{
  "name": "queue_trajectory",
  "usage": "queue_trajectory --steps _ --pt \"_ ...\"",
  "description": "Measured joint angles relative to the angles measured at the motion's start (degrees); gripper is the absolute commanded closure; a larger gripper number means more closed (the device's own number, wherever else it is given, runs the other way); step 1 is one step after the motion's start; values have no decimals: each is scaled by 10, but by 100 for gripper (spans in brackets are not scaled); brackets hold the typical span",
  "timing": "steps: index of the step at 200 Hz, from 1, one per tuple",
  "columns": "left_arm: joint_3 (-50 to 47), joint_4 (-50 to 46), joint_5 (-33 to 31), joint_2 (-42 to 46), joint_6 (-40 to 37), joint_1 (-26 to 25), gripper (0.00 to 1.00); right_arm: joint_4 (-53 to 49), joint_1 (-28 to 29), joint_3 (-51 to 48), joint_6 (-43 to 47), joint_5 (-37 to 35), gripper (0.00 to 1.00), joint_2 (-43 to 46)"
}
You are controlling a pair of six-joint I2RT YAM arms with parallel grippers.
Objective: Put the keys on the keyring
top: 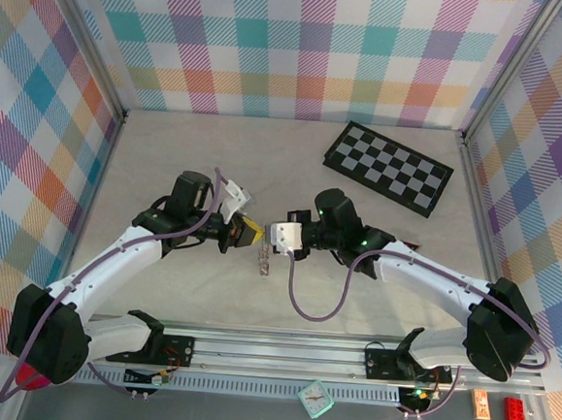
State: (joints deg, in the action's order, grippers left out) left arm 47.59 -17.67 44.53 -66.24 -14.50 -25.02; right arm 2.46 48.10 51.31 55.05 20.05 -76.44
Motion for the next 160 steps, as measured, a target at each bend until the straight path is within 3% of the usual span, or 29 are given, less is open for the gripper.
queue_trajectory --steps 160 --pt "0 0 0 0 0 0 100 47 2 -12 1 -21 100 0"
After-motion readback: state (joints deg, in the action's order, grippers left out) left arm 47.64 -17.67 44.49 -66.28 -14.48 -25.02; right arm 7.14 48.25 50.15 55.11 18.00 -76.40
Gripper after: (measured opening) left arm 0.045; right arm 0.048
